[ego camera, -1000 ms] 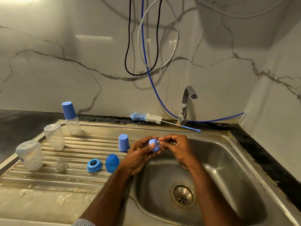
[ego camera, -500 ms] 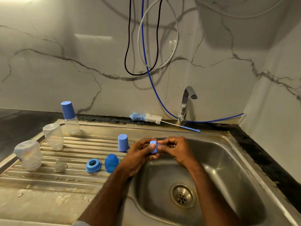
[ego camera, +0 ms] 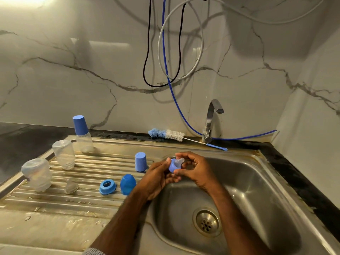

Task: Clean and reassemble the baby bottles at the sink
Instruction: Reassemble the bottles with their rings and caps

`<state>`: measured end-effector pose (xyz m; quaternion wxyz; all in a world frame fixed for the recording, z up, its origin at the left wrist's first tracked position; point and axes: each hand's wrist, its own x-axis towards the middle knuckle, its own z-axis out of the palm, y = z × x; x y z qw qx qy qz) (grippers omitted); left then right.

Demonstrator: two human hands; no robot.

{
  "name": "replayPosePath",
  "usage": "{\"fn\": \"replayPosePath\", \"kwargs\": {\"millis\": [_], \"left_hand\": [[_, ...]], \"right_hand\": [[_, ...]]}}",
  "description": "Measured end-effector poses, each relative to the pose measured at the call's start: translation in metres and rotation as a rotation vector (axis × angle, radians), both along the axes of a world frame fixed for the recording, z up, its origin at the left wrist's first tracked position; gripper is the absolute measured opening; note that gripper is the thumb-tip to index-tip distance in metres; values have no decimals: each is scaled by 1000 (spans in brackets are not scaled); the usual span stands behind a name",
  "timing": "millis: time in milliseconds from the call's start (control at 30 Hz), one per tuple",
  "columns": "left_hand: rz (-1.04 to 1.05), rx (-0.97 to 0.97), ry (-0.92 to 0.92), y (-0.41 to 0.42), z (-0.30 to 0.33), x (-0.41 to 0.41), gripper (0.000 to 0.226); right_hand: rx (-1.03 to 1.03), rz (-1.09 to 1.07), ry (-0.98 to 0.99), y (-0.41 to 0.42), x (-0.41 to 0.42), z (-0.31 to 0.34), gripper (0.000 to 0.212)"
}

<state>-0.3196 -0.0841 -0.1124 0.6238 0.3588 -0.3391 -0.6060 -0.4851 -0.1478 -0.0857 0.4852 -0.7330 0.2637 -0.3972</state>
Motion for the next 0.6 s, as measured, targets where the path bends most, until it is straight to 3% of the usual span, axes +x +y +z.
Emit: {"fn": "replayPosePath", "kwargs": {"millis": [133, 400, 600], "left_hand": [[71, 4, -223, 6, 0, -9, 51], [852, -113, -883, 39, 35, 7, 29], [1011, -149, -1405, 80, 94, 94, 24]], "right_hand": [[-43, -21, 28, 4, 7, -4, 39], [-141, -302, -42, 12, 32, 4, 42], [-222, -148, 129, 40, 102, 17, 36]]}}
